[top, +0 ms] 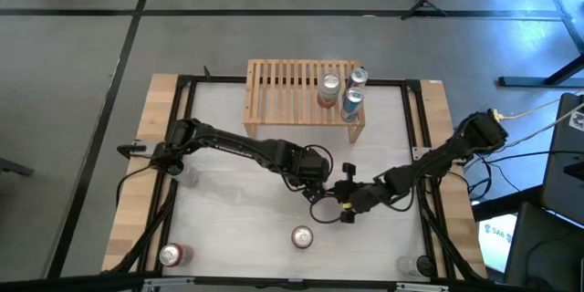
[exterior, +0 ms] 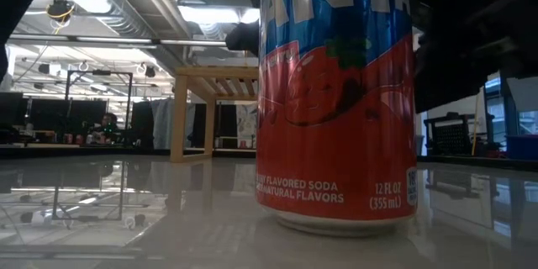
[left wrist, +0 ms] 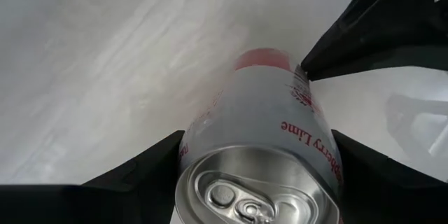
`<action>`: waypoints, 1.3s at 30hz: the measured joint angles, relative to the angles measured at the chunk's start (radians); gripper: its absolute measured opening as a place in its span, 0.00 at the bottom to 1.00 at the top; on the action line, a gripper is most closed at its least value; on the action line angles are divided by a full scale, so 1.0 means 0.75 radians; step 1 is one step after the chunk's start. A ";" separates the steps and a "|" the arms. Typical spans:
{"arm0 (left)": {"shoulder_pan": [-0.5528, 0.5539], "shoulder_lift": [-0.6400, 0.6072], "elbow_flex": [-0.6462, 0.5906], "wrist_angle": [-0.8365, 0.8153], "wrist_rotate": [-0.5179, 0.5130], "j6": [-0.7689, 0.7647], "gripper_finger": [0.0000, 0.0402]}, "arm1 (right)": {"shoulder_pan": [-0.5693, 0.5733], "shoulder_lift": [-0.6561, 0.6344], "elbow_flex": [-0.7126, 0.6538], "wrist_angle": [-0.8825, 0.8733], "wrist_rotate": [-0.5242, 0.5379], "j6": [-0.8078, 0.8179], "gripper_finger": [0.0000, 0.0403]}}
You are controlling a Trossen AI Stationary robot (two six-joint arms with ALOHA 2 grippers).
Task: Place canned beverage on shelf
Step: Put the pink soda can on the shelf aligned with the other pink soda can
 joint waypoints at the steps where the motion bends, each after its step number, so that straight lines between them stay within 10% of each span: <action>1: 0.000 0.000 0.000 -0.001 -0.007 0.000 0.69 | 0.000 0.011 0.000 0.010 0.012 0.000 0.02; 18: -0.002 0.000 -0.047 0.002 -0.206 -0.006 0.69 | -0.011 0.216 0.000 0.175 0.182 -0.030 0.01; 39: -0.008 -0.010 -0.047 -0.201 -0.073 -0.039 0.70 | 0.025 0.202 0.001 0.188 0.094 -0.009 0.01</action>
